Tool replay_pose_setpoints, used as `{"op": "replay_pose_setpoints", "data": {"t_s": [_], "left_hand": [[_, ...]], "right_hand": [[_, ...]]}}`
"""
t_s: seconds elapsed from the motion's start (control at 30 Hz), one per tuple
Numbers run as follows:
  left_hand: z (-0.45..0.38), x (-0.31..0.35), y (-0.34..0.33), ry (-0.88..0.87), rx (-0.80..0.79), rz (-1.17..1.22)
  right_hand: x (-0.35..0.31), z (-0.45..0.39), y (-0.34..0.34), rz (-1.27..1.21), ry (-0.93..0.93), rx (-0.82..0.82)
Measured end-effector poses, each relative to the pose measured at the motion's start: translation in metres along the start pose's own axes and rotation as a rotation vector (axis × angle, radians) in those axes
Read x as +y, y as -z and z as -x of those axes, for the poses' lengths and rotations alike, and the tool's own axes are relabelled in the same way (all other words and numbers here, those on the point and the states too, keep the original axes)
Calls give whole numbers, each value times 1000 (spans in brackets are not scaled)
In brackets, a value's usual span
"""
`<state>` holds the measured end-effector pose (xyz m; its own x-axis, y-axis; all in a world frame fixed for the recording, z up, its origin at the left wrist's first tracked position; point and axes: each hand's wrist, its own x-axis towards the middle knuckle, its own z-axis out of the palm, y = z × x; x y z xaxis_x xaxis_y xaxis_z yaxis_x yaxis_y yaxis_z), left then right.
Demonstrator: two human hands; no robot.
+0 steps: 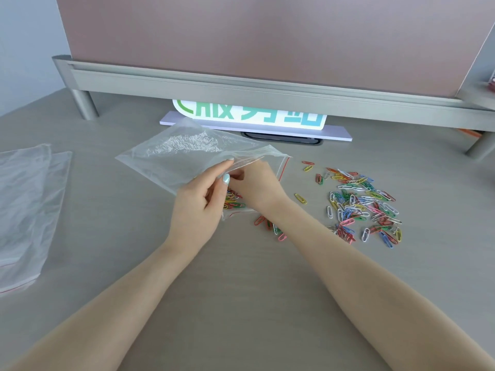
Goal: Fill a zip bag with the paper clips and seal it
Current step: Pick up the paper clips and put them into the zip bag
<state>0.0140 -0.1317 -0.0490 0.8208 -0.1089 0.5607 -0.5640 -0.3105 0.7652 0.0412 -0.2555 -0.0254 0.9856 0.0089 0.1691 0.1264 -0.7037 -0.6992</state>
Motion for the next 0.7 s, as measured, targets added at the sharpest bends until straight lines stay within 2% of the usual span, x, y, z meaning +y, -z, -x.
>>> {"op": "replay_pose_setpoints", "data": {"t_s": [0.17,0.37,0.53,0.7], "left_hand": [[0,3,0,2,7,10],[0,3,0,6,4,-1],[1,4,0,3,-3,4],[1,5,0,22,-4,8]], "right_hand": [[-2,-2,-2,97,41,23],[1,10,6,98,84,-67],[20,19,36,-23,104,51],[57,39,89,-33,1,190]]}}
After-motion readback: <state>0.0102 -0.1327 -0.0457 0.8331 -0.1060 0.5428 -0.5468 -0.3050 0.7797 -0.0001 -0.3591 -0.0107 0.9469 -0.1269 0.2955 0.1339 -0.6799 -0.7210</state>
